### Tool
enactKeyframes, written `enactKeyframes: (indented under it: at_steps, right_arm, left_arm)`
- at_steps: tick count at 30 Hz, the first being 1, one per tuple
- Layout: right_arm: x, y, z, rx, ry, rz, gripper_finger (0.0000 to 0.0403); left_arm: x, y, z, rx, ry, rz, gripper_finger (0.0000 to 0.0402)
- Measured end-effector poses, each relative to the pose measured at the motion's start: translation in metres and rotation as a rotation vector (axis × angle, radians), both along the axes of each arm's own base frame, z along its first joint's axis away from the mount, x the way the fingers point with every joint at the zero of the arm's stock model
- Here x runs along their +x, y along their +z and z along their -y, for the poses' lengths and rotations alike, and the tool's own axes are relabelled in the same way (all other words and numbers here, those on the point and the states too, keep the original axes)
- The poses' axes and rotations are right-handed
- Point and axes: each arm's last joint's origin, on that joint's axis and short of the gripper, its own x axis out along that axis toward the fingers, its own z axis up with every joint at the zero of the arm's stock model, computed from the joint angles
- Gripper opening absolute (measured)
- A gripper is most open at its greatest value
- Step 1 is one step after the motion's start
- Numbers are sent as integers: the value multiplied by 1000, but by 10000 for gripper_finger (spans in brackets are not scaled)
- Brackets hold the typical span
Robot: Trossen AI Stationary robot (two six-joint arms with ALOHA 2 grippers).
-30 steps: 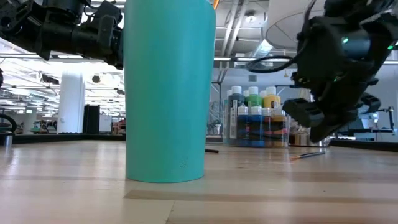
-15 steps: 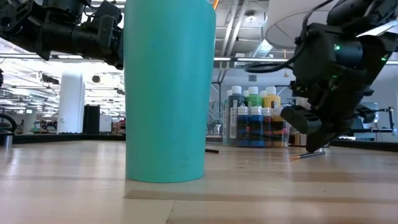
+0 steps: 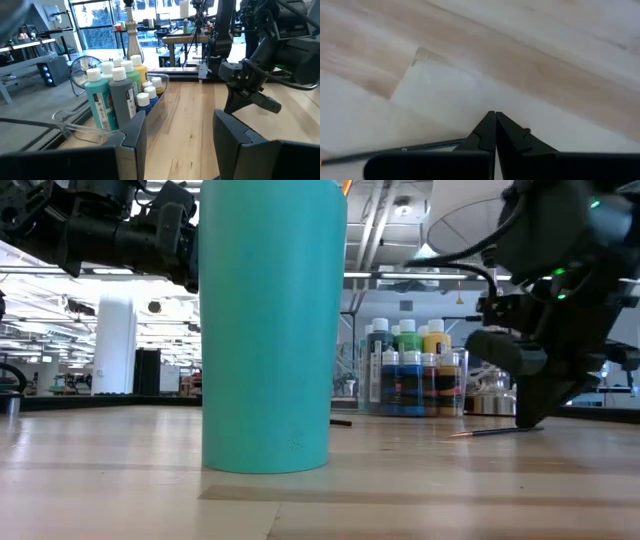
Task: Pick & Place Paint Supplies
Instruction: Put the gold paintbrush into the green cup
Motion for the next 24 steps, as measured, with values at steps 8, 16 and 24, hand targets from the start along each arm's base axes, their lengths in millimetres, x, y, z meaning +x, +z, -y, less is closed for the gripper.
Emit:
enactKeyframes:
  at_steps: [8, 16, 24]
  right_arm:
    - [-10, 1, -21, 48, -6, 24, 0]
    - [-15, 1, -35, 85, 32, 52, 0]
    - [-9, 9, -55, 183, 93, 87, 0]
  left_arm:
    - [0, 0, 0, -3, -8, 2, 121]
    - [0, 0, 0, -3, -8, 3, 121]
    - [0, 0, 0, -4, -8, 3, 121]
